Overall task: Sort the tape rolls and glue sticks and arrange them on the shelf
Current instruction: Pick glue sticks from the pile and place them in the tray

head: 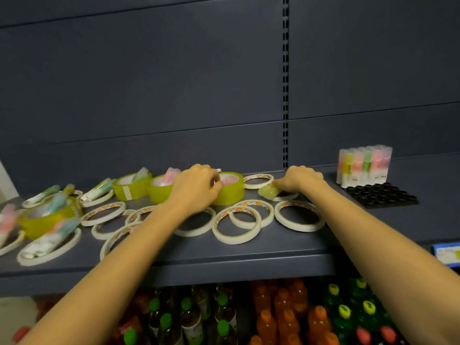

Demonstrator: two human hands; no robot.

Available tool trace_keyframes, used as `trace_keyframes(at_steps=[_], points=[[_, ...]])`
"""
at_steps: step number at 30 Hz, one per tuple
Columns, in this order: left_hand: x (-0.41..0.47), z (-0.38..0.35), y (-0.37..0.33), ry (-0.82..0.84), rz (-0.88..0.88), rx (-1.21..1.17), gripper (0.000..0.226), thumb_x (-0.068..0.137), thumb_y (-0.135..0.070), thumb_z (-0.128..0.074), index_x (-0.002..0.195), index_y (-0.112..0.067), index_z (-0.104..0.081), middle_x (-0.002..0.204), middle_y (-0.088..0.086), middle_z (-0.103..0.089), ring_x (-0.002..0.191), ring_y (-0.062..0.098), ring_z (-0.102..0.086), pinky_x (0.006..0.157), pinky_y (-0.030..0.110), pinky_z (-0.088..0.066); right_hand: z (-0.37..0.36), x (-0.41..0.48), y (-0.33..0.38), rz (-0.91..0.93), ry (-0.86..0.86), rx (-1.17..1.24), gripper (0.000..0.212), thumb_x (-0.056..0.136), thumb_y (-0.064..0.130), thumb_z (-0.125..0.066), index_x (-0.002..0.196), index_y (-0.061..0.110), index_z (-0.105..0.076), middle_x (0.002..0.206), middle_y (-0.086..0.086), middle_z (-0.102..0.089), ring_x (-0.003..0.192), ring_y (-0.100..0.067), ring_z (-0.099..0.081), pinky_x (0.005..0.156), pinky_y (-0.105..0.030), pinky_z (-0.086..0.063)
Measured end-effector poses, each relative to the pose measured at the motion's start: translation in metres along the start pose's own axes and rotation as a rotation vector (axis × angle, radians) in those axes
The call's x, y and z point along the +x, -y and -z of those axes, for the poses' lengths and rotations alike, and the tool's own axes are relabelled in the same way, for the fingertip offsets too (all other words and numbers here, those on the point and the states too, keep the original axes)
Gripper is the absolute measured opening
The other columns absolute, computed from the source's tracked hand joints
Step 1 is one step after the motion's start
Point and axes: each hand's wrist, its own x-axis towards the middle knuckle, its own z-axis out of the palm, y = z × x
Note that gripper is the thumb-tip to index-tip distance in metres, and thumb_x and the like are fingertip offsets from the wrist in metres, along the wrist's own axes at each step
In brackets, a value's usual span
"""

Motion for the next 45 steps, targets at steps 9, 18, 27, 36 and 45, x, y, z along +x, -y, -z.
trace_keyframes(at_steps=[9, 18, 27, 36, 45], points=[[0.02, -0.01, -0.01, 0.008, -0.075, -0.122, 0.028, 0.094, -0.034, -0.046, 0.104, -0.017, -0.065, 0.106, 0.001, -0.064, 0.098, 0.017, -0.056, 0.07, 0.028, -0.043, 0.01, 0.003, -0.002, 0.016, 0.065, 0.327, 0.036, 0.089, 0.045, -0.049, 0.091, 0.009, -0.054, 0.098, -0.011, -0.055, 0.09, -0.026, -0.054, 0.075, -0.033, -0.042], [0.067, -0.039, -0.066, 0.287, -0.097, -0.065, 0.028, 0.091, -0.03, -0.05, 0.101, -0.007, -0.063, 0.103, 0.011, -0.065, 0.093, 0.032, -0.06, 0.08, 0.04, -0.053, 0.038, -0.018, -0.047, 0.047, 0.077, 0.644, 0.023, 0.094, 0.027, -0.042, 0.079, 0.011, -0.051, 0.077, -0.007, -0.064, 0.067, -0.016, -0.064, 0.061, -0.024, -0.05], [0.083, -0.059, -0.079, 0.444, -0.107, -0.031, 0.023, 0.092, -0.025, -0.053, 0.095, -0.003, -0.057, 0.106, 0.018, -0.06, 0.09, 0.033, -0.055, 0.073, 0.037, -0.045, 0.039, -0.03, -0.087, -0.052, 0.048, 0.708, 0.026, 0.097, 0.032, -0.042, 0.109, 0.01, -0.045, 0.088, -0.009, -0.055, 0.089, -0.027, -0.059, 0.082, -0.034, -0.051], [0.089, -0.023, -0.105, 0.152, -0.08, -0.335, 0.044, 0.072, -0.041, -0.074, 0.092, -0.002, -0.069, 0.09, 0.015, -0.068, 0.085, 0.032, -0.061, 0.072, 0.037, -0.051, 0.056, -0.041, -0.134, 0.051, -0.155, 0.59, 0.031, 0.091, 0.041, -0.053, 0.077, 0.013, -0.05, 0.07, -0.001, -0.056, 0.05, -0.01, -0.056, 0.052, -0.021, -0.04], [0.101, -0.014, -0.187, 0.12, -0.106, -0.493, 0.042, 0.062, -0.038, -0.084, 0.082, -0.005, -0.068, 0.076, 0.006, -0.067, 0.07, 0.018, -0.058, 0.067, 0.029, -0.05, 0.089, -0.031, -0.2, 0.12, -0.225, 0.547, 0.024, 0.073, 0.029, -0.079, 0.079, 0.012, -0.063, 0.078, -0.003, -0.068, 0.064, -0.007, -0.055, 0.06, -0.018, -0.044]])
